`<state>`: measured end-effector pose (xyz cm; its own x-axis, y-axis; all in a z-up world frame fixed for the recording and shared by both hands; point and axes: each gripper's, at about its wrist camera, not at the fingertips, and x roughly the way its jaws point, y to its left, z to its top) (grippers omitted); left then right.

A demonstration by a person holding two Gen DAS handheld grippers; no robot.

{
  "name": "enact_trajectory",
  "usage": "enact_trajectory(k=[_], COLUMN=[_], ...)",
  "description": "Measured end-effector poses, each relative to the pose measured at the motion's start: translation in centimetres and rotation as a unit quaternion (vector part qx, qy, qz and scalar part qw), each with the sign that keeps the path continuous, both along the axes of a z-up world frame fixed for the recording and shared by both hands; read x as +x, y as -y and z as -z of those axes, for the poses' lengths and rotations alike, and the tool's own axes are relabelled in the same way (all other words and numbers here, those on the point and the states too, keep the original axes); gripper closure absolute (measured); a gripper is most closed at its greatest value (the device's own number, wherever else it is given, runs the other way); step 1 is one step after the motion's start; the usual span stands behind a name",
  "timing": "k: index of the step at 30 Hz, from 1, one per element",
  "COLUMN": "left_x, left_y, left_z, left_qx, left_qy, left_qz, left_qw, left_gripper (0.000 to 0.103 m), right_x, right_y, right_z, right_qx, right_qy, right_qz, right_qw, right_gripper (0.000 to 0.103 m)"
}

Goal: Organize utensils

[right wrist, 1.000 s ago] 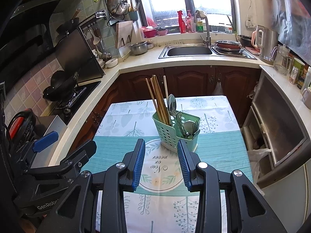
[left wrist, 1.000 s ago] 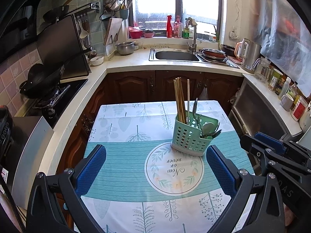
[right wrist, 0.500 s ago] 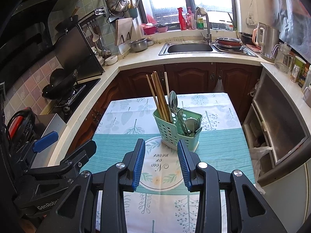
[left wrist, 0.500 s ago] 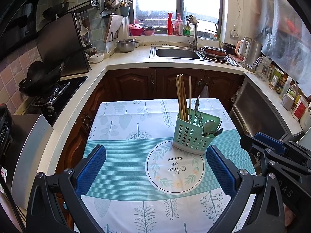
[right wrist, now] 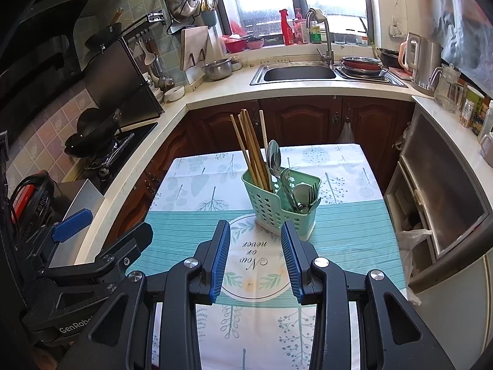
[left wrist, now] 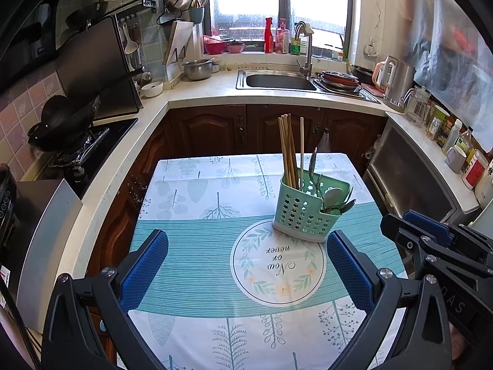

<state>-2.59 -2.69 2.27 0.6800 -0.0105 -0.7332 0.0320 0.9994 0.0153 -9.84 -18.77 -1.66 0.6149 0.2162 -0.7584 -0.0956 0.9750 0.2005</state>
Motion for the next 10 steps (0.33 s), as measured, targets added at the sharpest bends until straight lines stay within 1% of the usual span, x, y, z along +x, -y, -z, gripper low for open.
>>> enact_trajectory(k=[10], left_x=[0.01], left_y=[-0.06], left_z=[-0.01], left_qx=[-0.001], left_qy=[0.0], left_qz=[-0.001], left_qw=[1.0], left_gripper=[0.001], right_x=[0.01], right_y=[-0.06], right_z=[-0.09], right_qx=[0.0], right_qy=[0.0], right_qz=[0.0], right_qw=[1.0], right_gripper=[0.068])
